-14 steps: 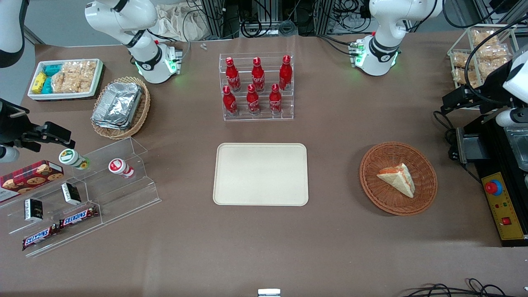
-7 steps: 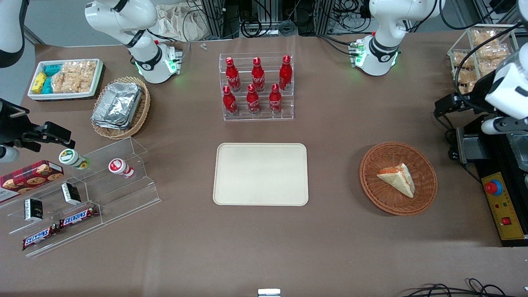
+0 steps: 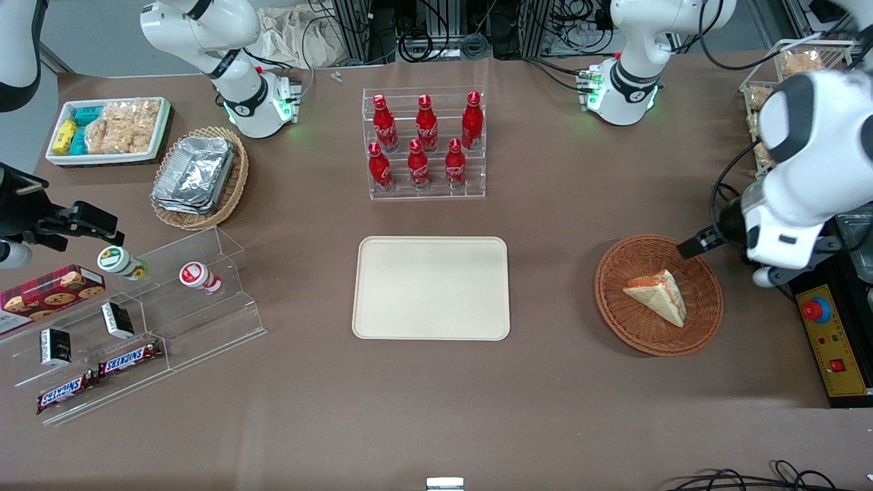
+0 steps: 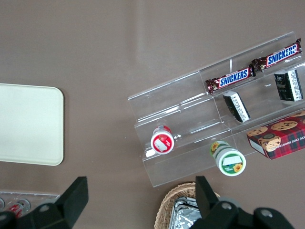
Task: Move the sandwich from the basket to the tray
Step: 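Move the left gripper over the sandwich in the wicker basket, then lower the left gripper and close it on the wrapped sandwich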
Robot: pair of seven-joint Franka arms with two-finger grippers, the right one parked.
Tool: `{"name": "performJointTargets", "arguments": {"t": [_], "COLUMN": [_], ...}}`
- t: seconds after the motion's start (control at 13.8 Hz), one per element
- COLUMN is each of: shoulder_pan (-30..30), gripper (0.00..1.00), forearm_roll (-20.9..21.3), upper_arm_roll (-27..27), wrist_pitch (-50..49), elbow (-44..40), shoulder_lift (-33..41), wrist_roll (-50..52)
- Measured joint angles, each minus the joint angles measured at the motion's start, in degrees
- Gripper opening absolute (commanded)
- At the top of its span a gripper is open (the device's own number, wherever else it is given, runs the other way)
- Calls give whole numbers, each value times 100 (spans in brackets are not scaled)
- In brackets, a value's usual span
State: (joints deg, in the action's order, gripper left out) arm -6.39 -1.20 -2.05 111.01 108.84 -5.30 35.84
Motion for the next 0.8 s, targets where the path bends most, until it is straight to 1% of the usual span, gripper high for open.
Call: {"name": "performJointTargets", "arguments": {"t": [0.22, 0.51, 0.58, 0.65, 0.72, 0.8], "shoulder_pan": [3, 20, 22, 23, 23, 24], "gripper": [100, 100, 97, 69, 26, 1], "forearm_roll": [1, 0, 0, 0, 0, 0], "upper_arm_roll": [-18, -90, -99, -105, -110, -113], "wrist_pitch": [950, 2161, 2361, 2517, 2644, 2747], "elbow": [585, 925, 947, 948, 948, 948], "shoulder_lift": [-473, -1221, -1360, -1473, -1563, -1635], "wrist_roll": [621, 845, 864, 873, 877, 887]}}
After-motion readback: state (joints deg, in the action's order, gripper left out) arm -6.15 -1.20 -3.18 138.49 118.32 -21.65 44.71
